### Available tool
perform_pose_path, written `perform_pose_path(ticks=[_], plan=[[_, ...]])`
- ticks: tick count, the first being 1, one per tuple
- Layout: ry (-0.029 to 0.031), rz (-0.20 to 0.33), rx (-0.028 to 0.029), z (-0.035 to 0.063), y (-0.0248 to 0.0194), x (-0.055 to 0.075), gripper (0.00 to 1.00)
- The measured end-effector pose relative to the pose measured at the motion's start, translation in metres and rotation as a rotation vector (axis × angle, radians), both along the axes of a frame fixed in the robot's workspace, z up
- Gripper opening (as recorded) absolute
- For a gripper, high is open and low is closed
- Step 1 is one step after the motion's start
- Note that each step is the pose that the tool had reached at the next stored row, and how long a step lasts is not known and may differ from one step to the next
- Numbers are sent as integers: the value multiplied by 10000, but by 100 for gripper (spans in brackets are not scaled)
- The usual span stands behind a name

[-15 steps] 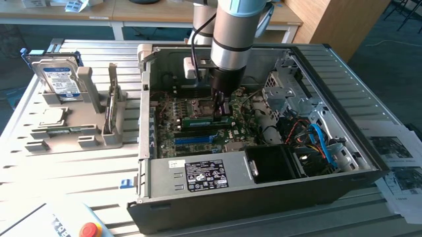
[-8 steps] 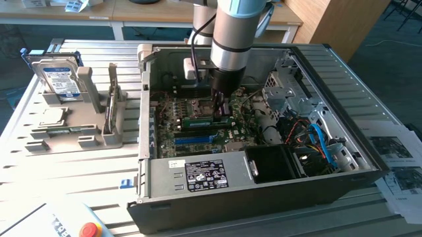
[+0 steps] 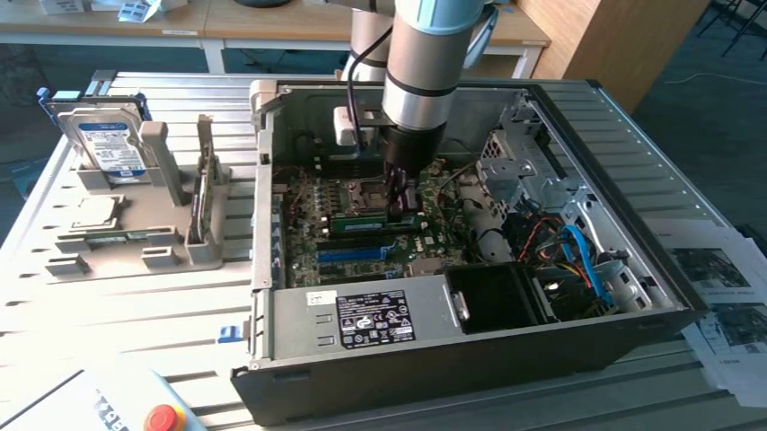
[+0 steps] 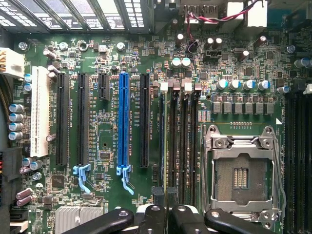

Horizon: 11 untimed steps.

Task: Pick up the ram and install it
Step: 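Insert the ram into the slot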

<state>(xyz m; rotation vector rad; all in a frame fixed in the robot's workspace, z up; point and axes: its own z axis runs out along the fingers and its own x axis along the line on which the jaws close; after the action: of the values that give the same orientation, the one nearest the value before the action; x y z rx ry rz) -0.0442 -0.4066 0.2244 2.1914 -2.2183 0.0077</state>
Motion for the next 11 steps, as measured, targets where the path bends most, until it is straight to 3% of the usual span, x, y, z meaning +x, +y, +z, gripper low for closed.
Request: perform_pose_path(ticks=[11], plan=[[-1,1,1,0,0,0,13]])
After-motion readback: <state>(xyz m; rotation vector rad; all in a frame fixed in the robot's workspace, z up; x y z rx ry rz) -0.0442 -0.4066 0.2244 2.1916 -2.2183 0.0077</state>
